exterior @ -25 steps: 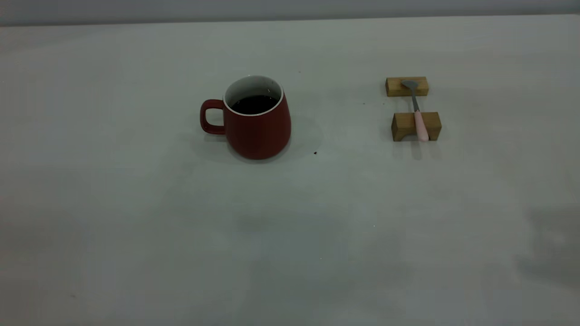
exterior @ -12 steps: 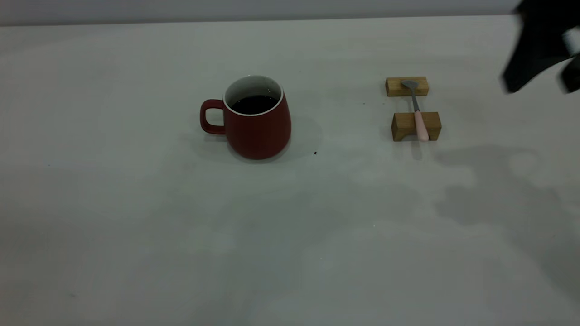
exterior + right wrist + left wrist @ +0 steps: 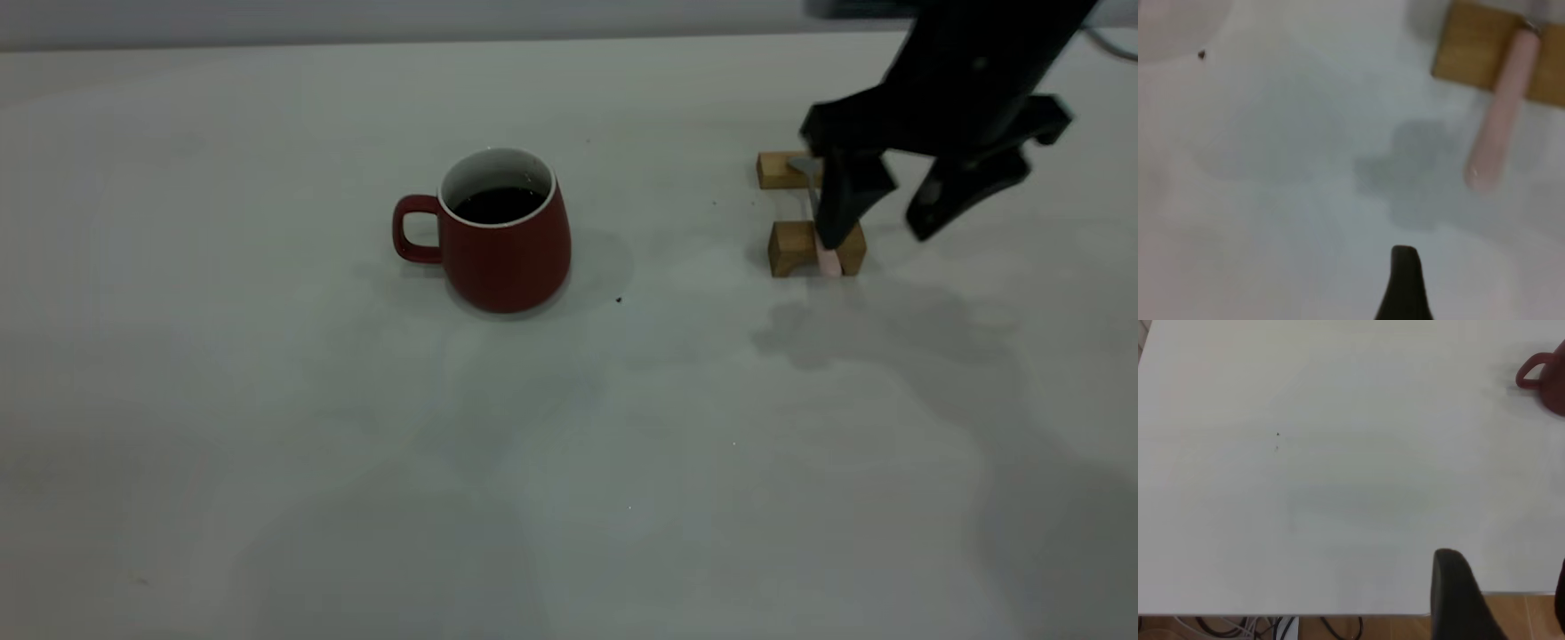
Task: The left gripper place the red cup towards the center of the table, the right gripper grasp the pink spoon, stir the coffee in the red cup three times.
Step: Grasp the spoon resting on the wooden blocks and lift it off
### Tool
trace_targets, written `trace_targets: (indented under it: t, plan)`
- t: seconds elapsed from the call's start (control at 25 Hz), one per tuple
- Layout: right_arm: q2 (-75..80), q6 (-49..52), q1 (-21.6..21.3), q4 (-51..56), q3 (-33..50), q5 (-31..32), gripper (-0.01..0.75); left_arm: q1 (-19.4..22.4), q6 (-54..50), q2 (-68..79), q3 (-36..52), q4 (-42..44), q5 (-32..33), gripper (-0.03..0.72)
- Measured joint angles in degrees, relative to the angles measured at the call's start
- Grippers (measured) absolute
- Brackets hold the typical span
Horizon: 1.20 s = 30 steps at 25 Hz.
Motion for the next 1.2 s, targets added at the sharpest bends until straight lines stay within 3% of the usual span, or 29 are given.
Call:
trace_targets:
  t: [0.48,0.96,1.08,1.2]
  plan:
    - [10.09,2.40,0.11,-5.70,-11.97,4.46,0.659,0.04,0.00,0.00,0.00,0.00,0.00,0.426]
    - [13.42,5.67,0.11,-8.78,-13.96,5.23,0.642,0.06,0.00,0.00,0.00,0.00,0.00,0.426]
    - [13.84,5.67,0.11,-8.84,-13.96,4.54,0.604,0.06,0.00,-0.02,0.00,0.00,0.00,0.426]
    - [13.85,5.67,0.11,-8.94,-13.96,4.22,0.505,0.06,0.00,-0.02,0.00,0.00,0.00,0.426]
